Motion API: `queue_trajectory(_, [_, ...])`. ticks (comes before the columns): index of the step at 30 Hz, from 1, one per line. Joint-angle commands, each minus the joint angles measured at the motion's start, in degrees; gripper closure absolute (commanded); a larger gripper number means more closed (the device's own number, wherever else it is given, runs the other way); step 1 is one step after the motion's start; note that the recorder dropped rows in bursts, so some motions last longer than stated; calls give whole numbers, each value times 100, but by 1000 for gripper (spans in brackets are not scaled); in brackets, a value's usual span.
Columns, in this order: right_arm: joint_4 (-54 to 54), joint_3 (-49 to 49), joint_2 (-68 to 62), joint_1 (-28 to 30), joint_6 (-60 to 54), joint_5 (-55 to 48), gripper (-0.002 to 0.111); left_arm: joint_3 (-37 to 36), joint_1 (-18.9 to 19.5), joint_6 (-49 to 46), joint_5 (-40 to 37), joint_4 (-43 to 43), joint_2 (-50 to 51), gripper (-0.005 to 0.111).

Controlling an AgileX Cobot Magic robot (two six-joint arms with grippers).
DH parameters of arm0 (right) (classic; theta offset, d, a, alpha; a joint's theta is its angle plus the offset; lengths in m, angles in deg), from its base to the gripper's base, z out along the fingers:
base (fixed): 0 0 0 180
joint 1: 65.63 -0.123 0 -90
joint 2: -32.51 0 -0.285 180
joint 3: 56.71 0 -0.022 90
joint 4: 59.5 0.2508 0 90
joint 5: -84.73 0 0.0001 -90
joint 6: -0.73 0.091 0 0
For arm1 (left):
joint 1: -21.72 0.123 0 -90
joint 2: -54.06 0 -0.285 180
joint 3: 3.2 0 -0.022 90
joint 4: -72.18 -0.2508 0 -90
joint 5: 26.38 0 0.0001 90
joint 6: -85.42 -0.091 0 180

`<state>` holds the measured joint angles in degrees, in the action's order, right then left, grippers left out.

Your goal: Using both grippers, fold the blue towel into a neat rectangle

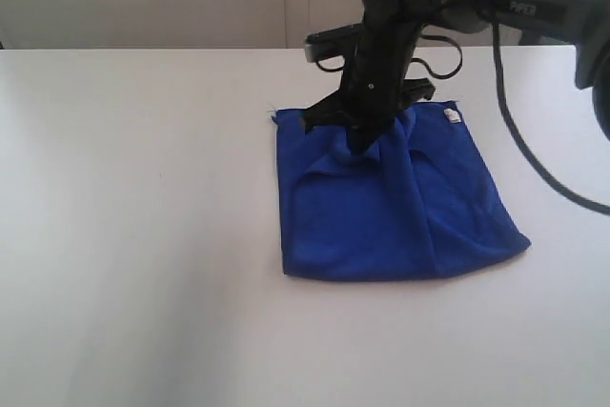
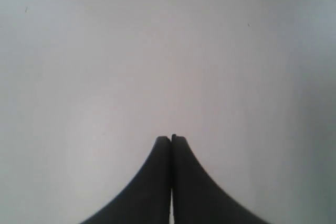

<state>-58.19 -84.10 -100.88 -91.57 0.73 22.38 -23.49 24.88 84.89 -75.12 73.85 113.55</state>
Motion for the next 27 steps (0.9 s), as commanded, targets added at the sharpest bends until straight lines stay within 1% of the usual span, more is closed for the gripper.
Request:
queue_trajectory(1, [28, 346, 181, -296, -126, -40, 108, 23, 19, 53, -34, 0, -34, 107])
queue_trajectory(9, [239, 990, 257, -745, -135, 131, 108, 23, 19, 53, -34, 0, -34, 107])
queue_trajectory(16, [385, 1214, 266, -1145, -149, 59, 108, 23, 19, 53, -34, 0, -34, 107])
queue_trajectory(20, [448, 1241, 270, -1290, -149, 103, 108, 23, 19, 53, -34, 0, -34, 107])
queue_trajectory(27, [448, 1671, 249, -1301, -138, 578, 108, 23, 19, 53, -34, 0, -34, 107])
